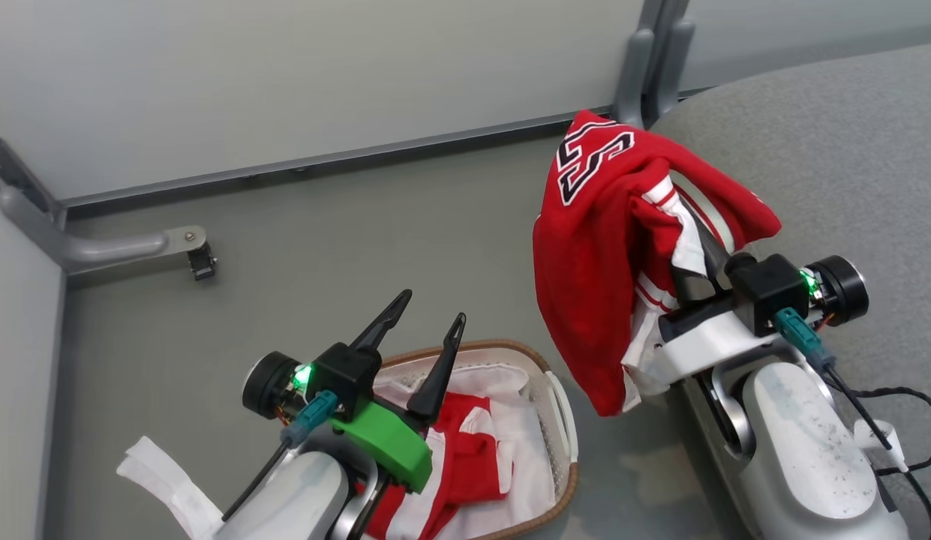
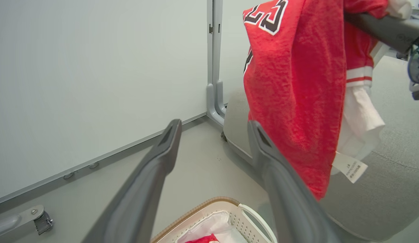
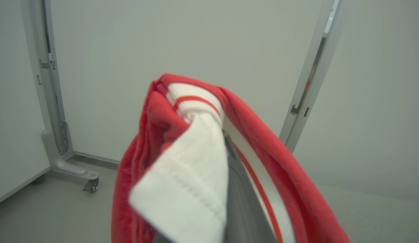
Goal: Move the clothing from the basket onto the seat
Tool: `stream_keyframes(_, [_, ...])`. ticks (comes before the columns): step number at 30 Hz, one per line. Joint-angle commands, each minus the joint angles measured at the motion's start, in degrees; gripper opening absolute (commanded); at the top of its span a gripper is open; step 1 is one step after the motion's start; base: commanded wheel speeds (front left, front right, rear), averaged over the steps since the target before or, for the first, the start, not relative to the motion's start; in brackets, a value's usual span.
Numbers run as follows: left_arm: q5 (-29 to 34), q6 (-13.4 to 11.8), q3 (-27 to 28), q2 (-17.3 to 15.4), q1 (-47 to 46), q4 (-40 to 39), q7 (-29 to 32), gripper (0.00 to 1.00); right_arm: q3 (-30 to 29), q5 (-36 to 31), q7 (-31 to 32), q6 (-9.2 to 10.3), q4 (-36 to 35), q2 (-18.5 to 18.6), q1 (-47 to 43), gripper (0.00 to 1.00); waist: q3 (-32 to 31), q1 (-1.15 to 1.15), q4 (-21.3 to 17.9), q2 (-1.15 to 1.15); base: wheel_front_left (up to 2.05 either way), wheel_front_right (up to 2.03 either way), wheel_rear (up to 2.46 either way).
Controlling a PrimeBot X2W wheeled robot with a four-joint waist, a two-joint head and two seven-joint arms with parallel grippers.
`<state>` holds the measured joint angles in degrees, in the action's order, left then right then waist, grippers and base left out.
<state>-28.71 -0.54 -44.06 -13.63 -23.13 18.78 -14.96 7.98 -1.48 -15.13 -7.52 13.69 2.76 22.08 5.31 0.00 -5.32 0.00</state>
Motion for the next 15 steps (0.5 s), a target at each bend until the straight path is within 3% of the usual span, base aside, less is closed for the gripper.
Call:
stream_keyframes(1, [0.41,-0.17,0.48,-0.16,0.88,-0.35,-0.24,1.0,-0.39,0.39,-0.04,0.06,-0.56,0.23,-1.01,0.0,1.16,0.0,-3.3,0.0,0.0,0.0,0.0])
stream_keyframes(15, [3.94,1.11,0.66,0.54,-0.15,-1.2,-0.2,1.0,-4.48,1.48,-0.04,0.07,-3.16,0.18,-5.05,0.0,4.98,0.0,-15.38,0.0,0.0,0.0,0.0])
